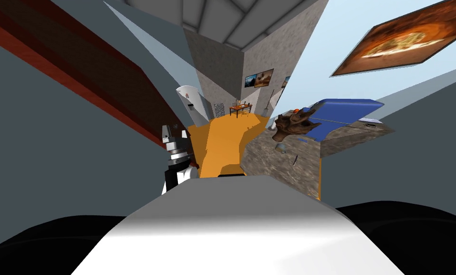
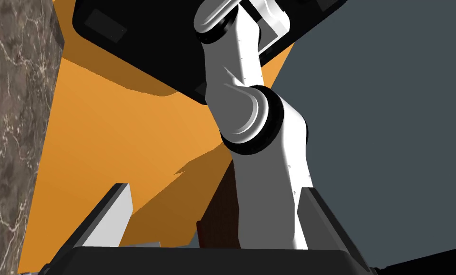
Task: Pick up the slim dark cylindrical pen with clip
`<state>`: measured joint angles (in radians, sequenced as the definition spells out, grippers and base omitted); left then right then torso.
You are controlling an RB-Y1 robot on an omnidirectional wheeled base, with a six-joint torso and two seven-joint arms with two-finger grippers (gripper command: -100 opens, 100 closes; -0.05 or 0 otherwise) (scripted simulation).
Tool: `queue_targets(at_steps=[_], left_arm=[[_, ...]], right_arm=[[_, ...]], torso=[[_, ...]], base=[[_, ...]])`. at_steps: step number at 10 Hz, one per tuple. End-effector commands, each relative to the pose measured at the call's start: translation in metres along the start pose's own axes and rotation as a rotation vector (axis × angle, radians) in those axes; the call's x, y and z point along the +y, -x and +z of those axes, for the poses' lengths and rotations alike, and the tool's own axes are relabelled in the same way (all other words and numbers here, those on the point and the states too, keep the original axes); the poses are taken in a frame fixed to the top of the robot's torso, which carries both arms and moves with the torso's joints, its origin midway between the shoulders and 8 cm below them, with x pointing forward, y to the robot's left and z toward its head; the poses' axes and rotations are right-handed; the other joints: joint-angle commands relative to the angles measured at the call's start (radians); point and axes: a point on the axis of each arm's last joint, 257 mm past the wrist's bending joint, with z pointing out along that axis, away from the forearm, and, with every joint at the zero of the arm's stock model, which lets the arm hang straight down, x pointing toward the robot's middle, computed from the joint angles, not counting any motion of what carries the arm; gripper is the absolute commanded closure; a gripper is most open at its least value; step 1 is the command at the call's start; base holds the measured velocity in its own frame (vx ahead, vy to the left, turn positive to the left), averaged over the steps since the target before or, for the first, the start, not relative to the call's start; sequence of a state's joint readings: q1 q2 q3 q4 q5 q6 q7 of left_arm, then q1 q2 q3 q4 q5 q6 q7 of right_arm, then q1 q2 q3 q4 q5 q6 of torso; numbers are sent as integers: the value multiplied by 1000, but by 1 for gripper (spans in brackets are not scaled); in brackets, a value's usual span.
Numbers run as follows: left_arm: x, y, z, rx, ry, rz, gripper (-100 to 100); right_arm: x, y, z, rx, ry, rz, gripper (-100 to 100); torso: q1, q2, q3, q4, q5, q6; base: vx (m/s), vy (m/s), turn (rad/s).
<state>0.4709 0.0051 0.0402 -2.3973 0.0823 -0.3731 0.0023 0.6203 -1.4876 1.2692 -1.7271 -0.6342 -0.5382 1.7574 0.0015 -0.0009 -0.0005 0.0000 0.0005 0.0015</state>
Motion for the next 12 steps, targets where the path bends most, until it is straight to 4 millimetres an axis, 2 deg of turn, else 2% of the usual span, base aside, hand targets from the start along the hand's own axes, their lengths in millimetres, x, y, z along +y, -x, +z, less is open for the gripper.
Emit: queue_targets(at_steps=[1, 2, 3, 6, 7, 9, 10, 12], left_arm=[[0, 0, 0, 0, 0, 0, 0], [0, 0, 0, 0, 0, 0, 0], [0, 0, 0, 0, 0, 0, 0], [0, 0, 0, 0, 0, 0, 0], [0, 0, 0, 0, 0, 0, 0], [0, 0, 0, 0, 0, 0, 0], [0, 0, 0, 0, 0, 0, 0], [0, 0, 0, 0, 0, 0, 0]], right_arm=[[-3, -5, -6, 16, 0, -55, -100], [-3, -5, -6, 16, 0, -65, -100], [-7, -33, -30, 93, -2, -91, -100], [-9, -34, -32, 99, 0, -147, -100], [-15, -59, -59, 173, -1, -174, -100], [-16, -59, -60, 176, 3, -228, -100], [-24, -80, -86, 246, 1, -252, -100], [-24, -80, -87, 247, 8, -307, -100]], torso=[[0, 0, 0, 0, 0, 0], [-1, 1, 1, 0, 0, 0], [-1, 2, 1, 1, 0, 0], [-1, 1, 1, 0, 0, 0], [-1, 2, 1, 1, 0, 0], [-1, 0, 0, 0, 0, 0], [-1, 1, 1, 0, 0, 1], [-1, 0, 0, 0, 0, 0]], base=[[15, 8, -13], [2, 1, -21], [22, 22, 217], [19, 6, 54], [27, 21, 250], [27, 7, 74], [35, 15, 220], [27, -1, 60]])
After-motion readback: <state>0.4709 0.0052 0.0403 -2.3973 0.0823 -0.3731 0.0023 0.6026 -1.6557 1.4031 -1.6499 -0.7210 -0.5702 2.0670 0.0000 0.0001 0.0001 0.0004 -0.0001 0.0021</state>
